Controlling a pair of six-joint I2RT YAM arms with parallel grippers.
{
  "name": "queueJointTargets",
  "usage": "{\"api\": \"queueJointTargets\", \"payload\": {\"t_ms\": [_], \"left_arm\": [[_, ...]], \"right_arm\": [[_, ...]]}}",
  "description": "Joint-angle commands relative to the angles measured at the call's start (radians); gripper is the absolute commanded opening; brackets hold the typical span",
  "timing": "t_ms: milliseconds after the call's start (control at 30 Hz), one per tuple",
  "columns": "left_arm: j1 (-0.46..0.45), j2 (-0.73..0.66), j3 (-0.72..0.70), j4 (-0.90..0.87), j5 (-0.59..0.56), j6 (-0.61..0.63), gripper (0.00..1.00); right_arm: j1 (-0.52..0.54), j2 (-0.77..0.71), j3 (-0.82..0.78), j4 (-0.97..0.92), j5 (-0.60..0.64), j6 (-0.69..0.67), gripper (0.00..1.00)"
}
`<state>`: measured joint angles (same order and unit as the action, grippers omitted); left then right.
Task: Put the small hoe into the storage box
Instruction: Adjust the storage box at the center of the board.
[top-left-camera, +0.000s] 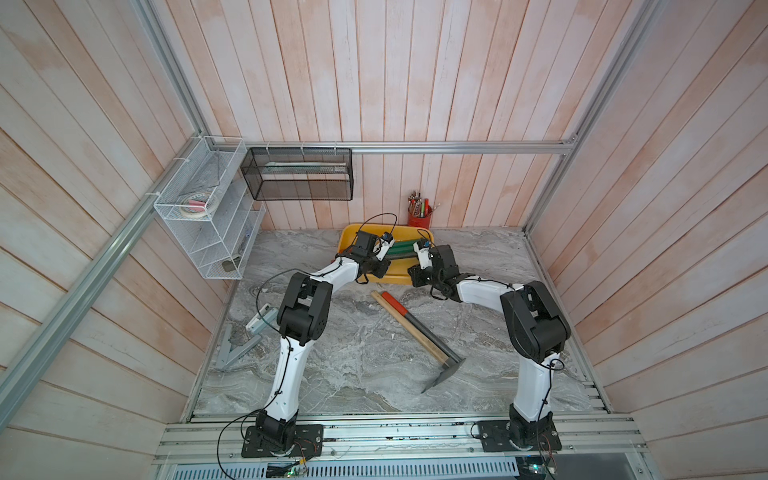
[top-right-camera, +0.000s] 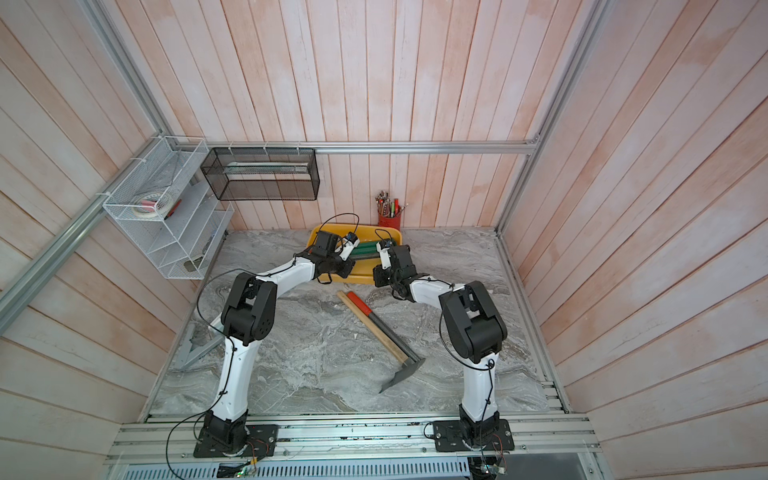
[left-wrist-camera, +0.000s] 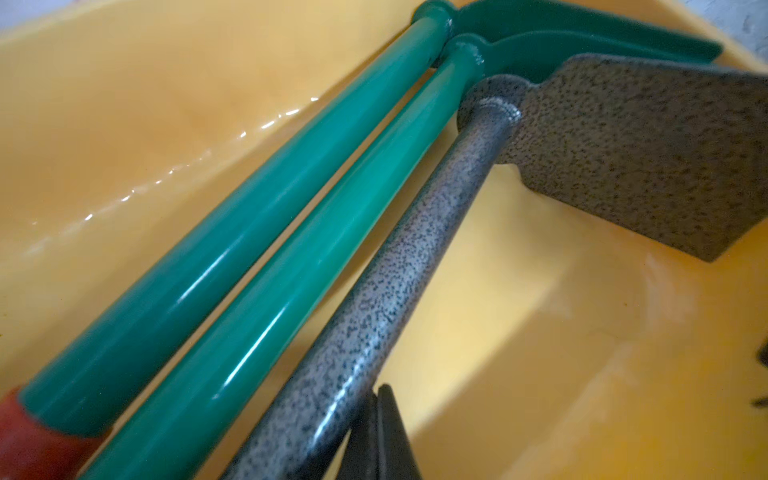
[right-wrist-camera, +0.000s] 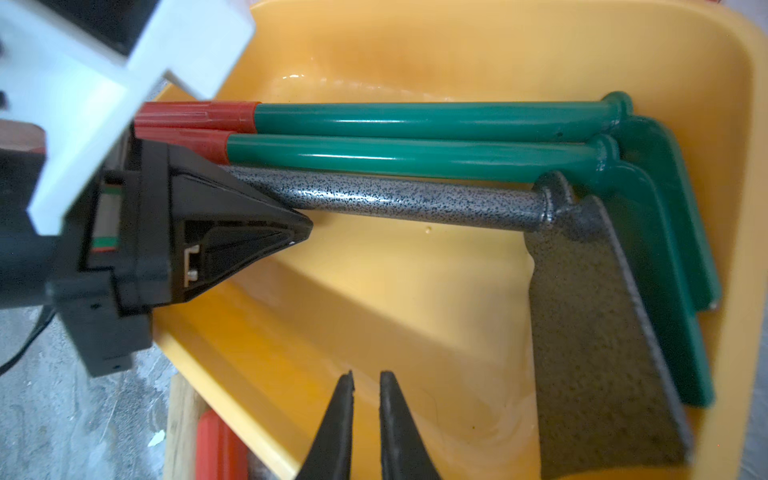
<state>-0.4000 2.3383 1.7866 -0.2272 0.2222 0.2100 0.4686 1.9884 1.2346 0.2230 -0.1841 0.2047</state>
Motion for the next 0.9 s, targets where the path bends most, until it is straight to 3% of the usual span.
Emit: {"api": "queueJointTargets", "payload": {"t_ms": [0,367,533,867], "left_arm": [[0.027,0.052,0.024,-0.01,-0.069,0.013,0.0],[0.053,0.068,0.082,-0.005,-0.085,-0.005,0.0],[0.093,0.097,0.142,-0.059,0.002,-0.075,0.0],[0.068,-0.174,-0.124,0.108,0.086,-0.148,0.0]], "right_arm": [[0.002,0.033,-0.026,-0.053,0.002,-0.017,0.15],[0.005,0.015,-0.092,-0.051,-0.011,-0.025,0.15],[0.007,-0.002,-0.129,-0.053,-0.012,-0.033,0.14],[-0.032,-0.076,-0.089,-0.013,-0.034,-0.04,0.16]]}}
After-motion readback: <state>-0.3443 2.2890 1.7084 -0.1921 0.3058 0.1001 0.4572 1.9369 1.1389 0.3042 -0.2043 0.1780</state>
